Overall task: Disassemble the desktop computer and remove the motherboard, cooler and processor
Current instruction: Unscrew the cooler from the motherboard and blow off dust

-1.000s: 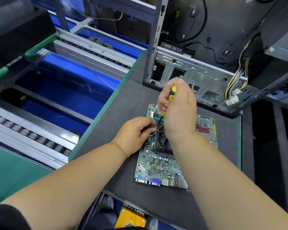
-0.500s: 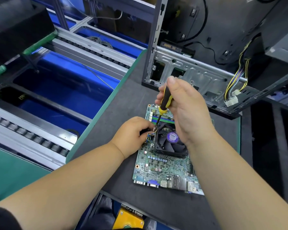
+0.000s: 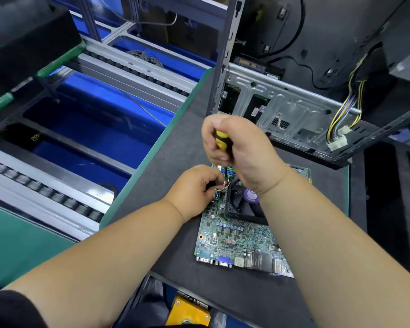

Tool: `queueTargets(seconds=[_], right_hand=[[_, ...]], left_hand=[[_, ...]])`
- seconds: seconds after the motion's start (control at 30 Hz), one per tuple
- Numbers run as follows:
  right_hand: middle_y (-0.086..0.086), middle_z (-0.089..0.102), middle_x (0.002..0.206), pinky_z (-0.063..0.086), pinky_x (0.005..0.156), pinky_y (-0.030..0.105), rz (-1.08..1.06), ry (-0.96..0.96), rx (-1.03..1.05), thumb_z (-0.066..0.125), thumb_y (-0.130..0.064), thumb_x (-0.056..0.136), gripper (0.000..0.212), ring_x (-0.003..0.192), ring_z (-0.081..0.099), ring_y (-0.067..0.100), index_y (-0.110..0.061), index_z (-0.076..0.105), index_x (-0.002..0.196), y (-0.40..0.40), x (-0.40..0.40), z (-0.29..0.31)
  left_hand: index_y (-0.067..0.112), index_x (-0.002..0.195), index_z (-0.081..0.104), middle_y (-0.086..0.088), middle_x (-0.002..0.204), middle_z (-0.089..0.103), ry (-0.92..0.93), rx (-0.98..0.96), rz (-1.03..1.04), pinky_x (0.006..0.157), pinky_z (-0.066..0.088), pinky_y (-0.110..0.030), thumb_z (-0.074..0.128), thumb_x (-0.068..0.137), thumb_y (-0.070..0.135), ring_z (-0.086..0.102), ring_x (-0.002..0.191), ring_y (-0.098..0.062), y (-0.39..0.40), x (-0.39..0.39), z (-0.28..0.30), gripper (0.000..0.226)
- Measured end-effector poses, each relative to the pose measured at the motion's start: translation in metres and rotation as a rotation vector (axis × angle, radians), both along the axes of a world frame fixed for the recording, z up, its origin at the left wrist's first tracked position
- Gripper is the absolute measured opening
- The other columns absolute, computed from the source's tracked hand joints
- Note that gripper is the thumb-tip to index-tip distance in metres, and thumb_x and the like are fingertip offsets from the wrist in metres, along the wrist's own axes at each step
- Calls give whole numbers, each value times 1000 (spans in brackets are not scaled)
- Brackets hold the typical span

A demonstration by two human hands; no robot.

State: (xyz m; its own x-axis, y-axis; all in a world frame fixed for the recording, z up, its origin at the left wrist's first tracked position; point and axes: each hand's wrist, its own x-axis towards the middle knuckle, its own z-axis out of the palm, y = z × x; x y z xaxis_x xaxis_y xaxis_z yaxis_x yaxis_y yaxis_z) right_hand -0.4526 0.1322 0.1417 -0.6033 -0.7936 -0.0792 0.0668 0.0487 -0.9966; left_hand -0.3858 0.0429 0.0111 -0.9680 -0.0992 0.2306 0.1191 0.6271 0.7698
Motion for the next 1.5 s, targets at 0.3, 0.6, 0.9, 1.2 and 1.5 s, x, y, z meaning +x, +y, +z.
queueTargets(seconds=[0.3, 0.6, 0.9, 1.2, 1.5], right_hand=[[6, 43, 64, 35, 58, 26, -637, 198, -65, 34, -25, 96, 33, 62, 40, 16, -12, 47, 69, 5, 35, -9], [-1, 23, 42, 12, 48, 31, -152, -68, -120, 40, -16, 79, 27, 43, 16, 15, -12, 36, 53, 10, -7, 2], [-3, 47, 53, 39, 67, 34, -739, 18, -147, 58, -42, 89, 40, 60, 44, 19, -24, 54, 53, 20, 11, -12], [-2, 25, 40, 7, 47, 31, 59, -181, -172, 36, -17, 87, 36, 41, 15, 10, -13, 41, 51, 17, -23, 2], [-2, 62, 63, 46, 55, 22, -607, 60, -59, 64, -48, 84, 33, 63, 64, 11, -18, 62, 72, 15, 11, -5]], left_hand=[[7, 75, 65, 0, 78, 60, 3, 7, 0, 72, 45, -30, 62, 77, -1, 54, 76, -21, 1, 1, -2, 8], [7, 97, 71, -8, 95, 66, -65, 19, 30, 85, 46, -29, 70, 80, -2, 60, 93, -23, -1, 1, -5, 20], [4, 96, 74, -11, 96, 70, -8, -85, 19, 88, 50, -36, 68, 75, -7, 64, 96, -30, 1, 3, -3, 25], [4, 84, 70, -9, 83, 70, 75, -202, -14, 71, 55, -37, 64, 77, 6, 65, 79, -32, 3, 6, 0, 10], [5, 83, 70, -8, 84, 71, 34, -166, -34, 74, 56, -36, 59, 76, 9, 66, 80, -31, 2, 6, 4, 14]])
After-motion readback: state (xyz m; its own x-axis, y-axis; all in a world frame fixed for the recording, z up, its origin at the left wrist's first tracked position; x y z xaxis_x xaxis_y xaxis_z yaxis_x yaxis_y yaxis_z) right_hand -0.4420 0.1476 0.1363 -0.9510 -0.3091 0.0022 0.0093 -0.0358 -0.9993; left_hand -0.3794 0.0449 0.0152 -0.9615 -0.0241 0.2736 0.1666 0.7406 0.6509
